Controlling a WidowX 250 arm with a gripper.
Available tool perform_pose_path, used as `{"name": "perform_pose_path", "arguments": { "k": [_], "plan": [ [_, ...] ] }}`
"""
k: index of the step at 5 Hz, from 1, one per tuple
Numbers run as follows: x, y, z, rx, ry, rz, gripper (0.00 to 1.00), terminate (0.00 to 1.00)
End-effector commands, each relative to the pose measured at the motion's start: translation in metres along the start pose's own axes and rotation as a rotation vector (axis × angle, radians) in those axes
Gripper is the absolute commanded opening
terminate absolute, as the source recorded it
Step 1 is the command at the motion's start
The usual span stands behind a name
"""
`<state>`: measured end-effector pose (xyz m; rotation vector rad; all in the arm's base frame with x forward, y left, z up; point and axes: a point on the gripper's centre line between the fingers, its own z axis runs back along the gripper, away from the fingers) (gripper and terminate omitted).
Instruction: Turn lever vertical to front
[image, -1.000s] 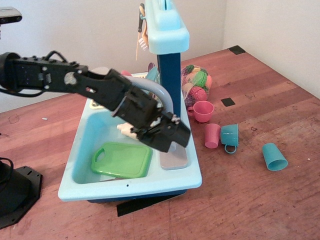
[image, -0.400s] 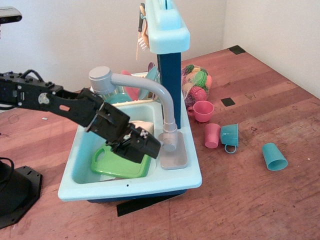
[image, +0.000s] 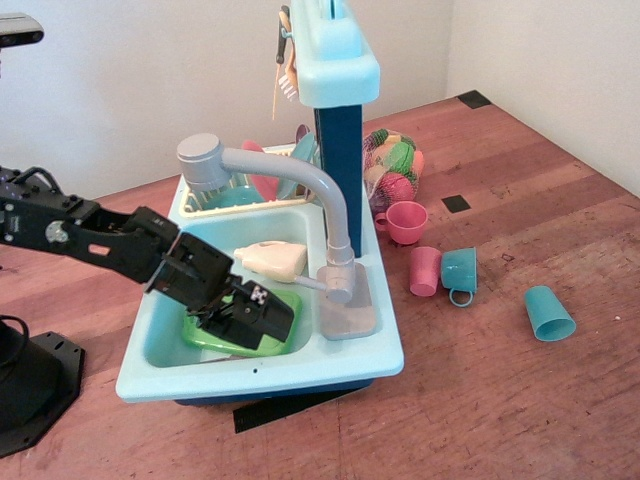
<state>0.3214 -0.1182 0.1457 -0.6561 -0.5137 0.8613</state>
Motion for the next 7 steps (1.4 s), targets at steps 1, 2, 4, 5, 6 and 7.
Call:
{"name": "perform_pose_path", "arguments": {
  "k": [1,2,4,5,6,7],
  "plan": [
    [-0.013,-0.008,0.019,-0.034,-0.012,0.025,1.0,0.0],
    [-0.02,-0.009,0.04,-0.06,0.007,0.011,1.0,0.0],
    [-0.02,-0.009,0.04,-0.06,0.007,0.011,1.0,0.0],
    [-0.02,-0.009,0.04,-0.06,0.007,0.011,1.0,0.0],
    [-0.02,-0.009,0.04,-0.06,0.007,0.011,1.0,0.0],
    [-0.02,-0.009,0.04,-0.06,0.007,0.011,1.0,1.0]
  ]
}}
